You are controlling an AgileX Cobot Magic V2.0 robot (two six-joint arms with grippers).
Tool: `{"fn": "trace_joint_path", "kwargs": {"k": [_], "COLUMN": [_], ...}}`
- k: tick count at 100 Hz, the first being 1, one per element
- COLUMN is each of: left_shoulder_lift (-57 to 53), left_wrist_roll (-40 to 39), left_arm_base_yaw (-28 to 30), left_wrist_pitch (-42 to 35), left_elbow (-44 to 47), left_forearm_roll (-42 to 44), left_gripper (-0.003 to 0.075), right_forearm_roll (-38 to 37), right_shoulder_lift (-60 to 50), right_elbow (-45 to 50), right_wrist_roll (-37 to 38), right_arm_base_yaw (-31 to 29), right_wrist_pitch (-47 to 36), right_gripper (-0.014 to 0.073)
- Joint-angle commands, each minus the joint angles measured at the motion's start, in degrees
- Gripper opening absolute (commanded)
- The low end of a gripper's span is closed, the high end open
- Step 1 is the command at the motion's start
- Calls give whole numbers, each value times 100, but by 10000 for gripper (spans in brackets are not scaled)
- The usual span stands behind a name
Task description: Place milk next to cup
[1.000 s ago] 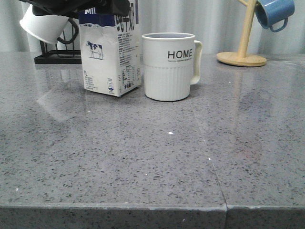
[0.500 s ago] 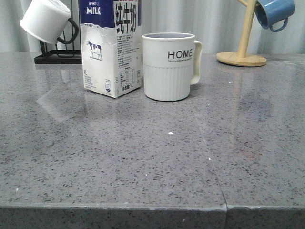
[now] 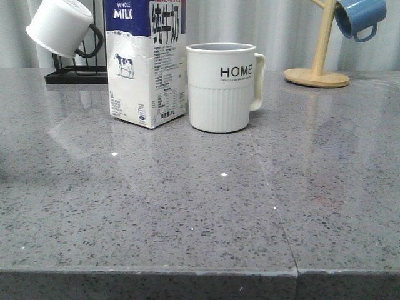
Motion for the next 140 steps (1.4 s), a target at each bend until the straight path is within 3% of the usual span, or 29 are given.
{"fn": "trace_joint_path", "kwargs": {"k": [1, 29, 53, 89, 140], "left_shoulder_lift": [-375, -1528, -2426, -3509, -4651], "left_wrist_roll": [-10, -10, -10, -10, -10], "left_arm_base_yaw": [365, 1345, 1801, 1895, 1895], "left_wrist_pitch": [-23, 169, 538, 780, 42], "left_elbow": [-50, 741, 1336, 1994, 3216], "left_forearm_roll": [122, 264, 264, 264, 7], "left_gripper": [-20, -20, -20, -20, -20], "right_forearm_roll": [-15, -15, -15, -15, -15], "right_shoulder_lift": [55, 55, 55, 55, 55], "right_elbow": [-133, -133, -133, -133, -133], "right_wrist_roll": [-1, -1, -1, -1, -1], "right_arm_base_yaw": [-23, -23, -23, -23, -23], "right_wrist_pitch": [-432, -432, -432, -432, -432], "right_gripper": [-66, -66, -66, -66, -66]}}
